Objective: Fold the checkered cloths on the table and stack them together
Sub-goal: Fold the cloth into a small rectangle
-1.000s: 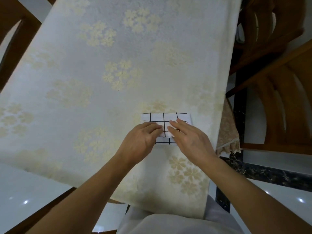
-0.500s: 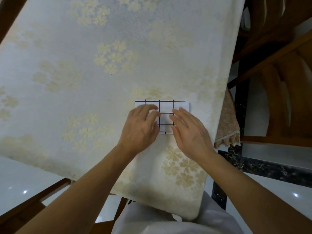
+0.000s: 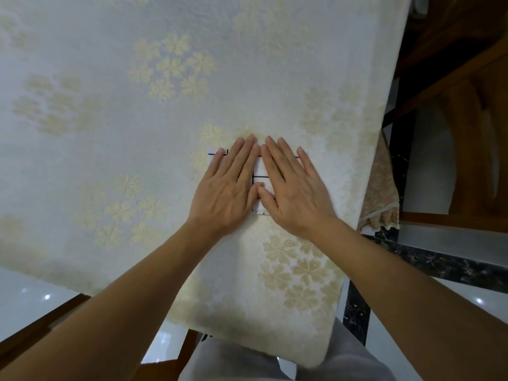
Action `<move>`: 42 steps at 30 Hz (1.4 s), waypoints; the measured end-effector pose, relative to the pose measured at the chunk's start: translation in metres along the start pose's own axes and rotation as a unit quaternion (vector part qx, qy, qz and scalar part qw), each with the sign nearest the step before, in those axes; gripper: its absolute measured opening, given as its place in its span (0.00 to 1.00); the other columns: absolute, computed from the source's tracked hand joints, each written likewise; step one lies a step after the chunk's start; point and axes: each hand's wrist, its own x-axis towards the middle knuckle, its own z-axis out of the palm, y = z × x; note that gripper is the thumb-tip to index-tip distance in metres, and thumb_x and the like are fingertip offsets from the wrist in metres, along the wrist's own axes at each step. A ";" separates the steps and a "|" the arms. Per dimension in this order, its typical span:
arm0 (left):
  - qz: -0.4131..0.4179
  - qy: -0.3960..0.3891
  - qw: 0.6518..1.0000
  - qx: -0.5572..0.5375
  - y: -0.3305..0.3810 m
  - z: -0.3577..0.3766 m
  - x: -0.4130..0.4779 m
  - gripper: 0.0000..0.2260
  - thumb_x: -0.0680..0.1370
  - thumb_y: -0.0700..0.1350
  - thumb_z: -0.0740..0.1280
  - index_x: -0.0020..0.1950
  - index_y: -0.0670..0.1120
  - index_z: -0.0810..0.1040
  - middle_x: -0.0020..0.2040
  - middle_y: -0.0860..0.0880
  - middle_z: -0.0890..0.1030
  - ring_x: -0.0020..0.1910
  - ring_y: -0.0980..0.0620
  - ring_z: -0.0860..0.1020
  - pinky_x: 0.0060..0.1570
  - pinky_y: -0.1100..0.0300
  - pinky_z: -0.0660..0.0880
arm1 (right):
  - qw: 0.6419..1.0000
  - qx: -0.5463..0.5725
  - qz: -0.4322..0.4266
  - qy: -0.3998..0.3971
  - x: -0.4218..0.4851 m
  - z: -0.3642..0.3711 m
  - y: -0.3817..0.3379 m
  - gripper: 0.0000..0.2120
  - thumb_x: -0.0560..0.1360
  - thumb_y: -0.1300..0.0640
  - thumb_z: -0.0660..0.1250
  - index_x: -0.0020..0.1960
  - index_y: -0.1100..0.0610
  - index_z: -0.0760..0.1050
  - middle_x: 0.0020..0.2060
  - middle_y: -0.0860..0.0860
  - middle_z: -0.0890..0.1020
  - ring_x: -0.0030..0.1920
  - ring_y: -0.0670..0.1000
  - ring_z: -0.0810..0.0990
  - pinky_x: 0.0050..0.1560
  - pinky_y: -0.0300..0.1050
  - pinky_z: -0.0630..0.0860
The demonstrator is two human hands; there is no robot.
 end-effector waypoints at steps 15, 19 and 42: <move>-0.043 -0.004 0.999 -0.007 0.003 -0.004 -0.005 0.30 0.84 0.57 0.43 0.81 0.41 0.47 0.82 0.45 0.46 0.80 0.49 0.44 0.78 0.46 0.51 | 0.999 0.023 0.047 0.000 0.002 0.000 -0.011 0.31 0.83 0.45 0.43 0.81 0.58 0.44 0.81 0.53 0.45 0.80 0.52 0.41 0.79 0.57 0.47; -0.075 -0.011 0.997 -0.010 -0.008 -0.003 -0.020 0.32 0.84 0.59 0.46 0.81 0.42 0.44 0.82 0.45 0.45 0.80 0.49 0.43 0.78 0.46 0.49 | 0.998 -0.006 0.056 -0.011 -0.008 0.001 0.004 0.35 0.83 0.39 0.43 0.81 0.58 0.40 0.81 0.53 0.41 0.80 0.51 0.39 0.79 0.56 0.45; -0.438 0.106 0.840 -0.302 -0.003 -0.054 -0.030 0.10 0.81 0.47 0.65 0.57 0.43 0.79 0.52 0.47 0.78 0.46 0.52 0.75 0.47 0.59 0.68 | 0.878 0.271 0.388 0.071 -0.030 -0.046 -0.001 0.11 0.80 0.50 0.66 0.57 0.56 0.77 0.49 0.49 0.80 0.50 0.51 0.78 0.45 0.45 0.74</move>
